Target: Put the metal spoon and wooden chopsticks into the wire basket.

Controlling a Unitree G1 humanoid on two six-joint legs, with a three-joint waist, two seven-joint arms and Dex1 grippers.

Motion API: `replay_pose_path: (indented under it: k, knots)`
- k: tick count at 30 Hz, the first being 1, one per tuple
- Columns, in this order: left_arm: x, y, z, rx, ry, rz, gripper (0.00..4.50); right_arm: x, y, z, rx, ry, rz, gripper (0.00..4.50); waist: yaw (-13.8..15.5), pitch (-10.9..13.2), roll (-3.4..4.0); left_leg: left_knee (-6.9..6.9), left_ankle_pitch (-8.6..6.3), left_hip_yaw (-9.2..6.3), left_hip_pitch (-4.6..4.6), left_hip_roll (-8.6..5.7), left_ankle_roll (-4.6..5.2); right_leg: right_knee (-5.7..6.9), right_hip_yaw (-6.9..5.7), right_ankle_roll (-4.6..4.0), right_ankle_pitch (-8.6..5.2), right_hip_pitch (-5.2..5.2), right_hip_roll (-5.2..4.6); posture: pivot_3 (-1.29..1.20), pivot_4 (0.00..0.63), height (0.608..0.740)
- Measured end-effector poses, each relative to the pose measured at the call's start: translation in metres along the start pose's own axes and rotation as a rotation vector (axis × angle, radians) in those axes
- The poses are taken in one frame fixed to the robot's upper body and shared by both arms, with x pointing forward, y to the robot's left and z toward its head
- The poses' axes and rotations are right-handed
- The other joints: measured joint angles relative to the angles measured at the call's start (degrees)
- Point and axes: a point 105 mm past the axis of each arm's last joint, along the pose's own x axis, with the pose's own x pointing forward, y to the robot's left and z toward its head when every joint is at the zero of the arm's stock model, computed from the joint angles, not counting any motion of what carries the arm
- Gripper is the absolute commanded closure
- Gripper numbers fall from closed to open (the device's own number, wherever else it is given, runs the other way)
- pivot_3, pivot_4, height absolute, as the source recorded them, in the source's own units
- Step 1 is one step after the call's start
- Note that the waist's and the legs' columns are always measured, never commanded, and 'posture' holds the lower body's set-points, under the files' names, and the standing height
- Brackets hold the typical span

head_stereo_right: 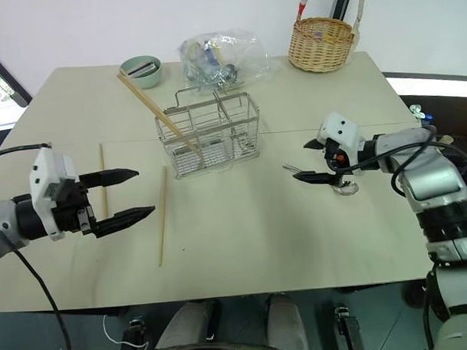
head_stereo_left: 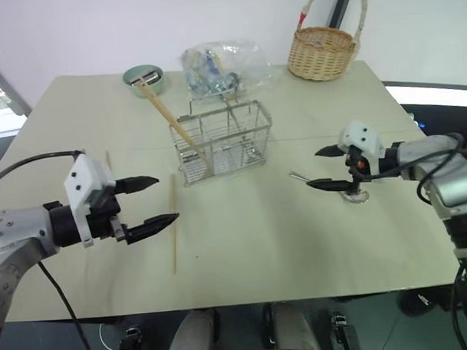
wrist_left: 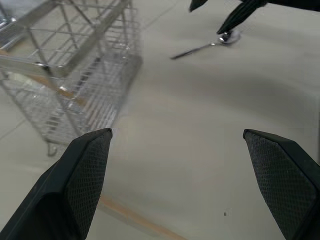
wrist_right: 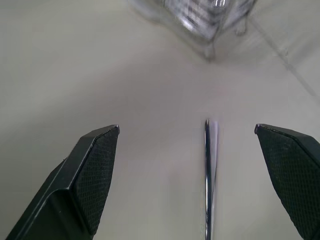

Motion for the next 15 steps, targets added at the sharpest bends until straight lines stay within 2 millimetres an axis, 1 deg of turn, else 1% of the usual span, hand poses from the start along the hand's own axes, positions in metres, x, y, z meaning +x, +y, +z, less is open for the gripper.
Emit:
replay_pose_path:
  k: [5, 9, 13, 15]
  knots:
    - [0.000, -0.003, 0.004, 0.008, -0.002, -0.025, 0.07, 0.011, -0.011, -0.023, 0.059, 0.091, 0.034, 0.00, -0.2, 0.0, 0.06, -0.03, 0.00, 0.02, -0.01, -0.03, 0.00, -0.02, 0.01, -0.01, 0.03, -0.04, 0.02, 0.00, 0.150, 0.681]
    - [0.002, -0.004, 0.014, 0.039, -0.025, -0.021, 0.07, 0.014, -0.024, -0.040, 0.099, 0.171, 0.004, 0.00, -0.3, 0.1, 0.13, -0.07, 0.01, 0.02, -0.02, -0.04, -0.01, -0.03, 0.00, 0.00, 0.04, -0.05, 0.04, 0.00, 0.150, 0.681]
    - [0.002, -0.002, 0.014, 0.026, -0.024, -0.002, 0.07, 0.015, -0.032, -0.053, 0.120, 0.229, -0.030, 0.00, -0.7, 0.1, 0.16, -0.06, 0.01, 0.03, 0.00, -0.05, -0.02, -0.01, 0.00, 0.04, 0.06, -0.04, 0.06, 0.00, 0.150, 0.681]
    - [0.003, -0.003, 0.017, 0.034, -0.028, 0.002, 0.00, 0.015, -0.035, -0.054, 0.109, 0.239, -0.038, 0.55, -1.0, 0.1, 0.16, -0.02, 0.01, 0.02, 0.02, -0.06, -0.02, -0.01, 0.00, 0.07, 0.08, 0.01, 0.06, 0.00, 0.150, 0.681]
